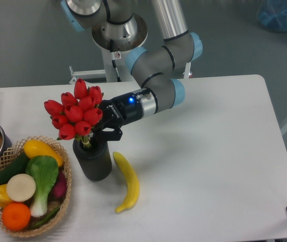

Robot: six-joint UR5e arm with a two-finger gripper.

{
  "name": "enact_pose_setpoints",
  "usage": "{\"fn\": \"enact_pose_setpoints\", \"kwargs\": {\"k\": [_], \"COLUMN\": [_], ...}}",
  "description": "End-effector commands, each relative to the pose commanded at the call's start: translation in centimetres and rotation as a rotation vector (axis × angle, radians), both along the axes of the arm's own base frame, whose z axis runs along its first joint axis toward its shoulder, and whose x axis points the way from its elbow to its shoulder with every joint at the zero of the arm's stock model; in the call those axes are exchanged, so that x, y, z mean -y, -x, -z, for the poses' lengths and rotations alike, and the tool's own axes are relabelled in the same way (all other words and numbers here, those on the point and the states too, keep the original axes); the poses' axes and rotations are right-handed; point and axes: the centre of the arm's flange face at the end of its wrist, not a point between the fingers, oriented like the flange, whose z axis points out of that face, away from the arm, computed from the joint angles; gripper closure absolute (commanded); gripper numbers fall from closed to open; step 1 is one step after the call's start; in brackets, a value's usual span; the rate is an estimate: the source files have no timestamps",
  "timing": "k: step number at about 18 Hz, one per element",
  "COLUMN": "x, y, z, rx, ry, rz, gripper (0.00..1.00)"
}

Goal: Insert the flowers into the vase
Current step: 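Push the tulip bunch further down into the vase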

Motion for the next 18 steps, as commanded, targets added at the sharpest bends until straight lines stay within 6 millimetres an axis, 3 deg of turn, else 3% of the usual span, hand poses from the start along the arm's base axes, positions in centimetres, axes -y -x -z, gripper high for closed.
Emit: {"fn": "enact_pose_setpoints", "kwargs": {"k": [18], "x": [-0.7], "y": [-0.8], "z": [2.9], "rx": [-0.018], "ry": [-0.005], "rz": [-0.004], "gripper": [0.56]}}
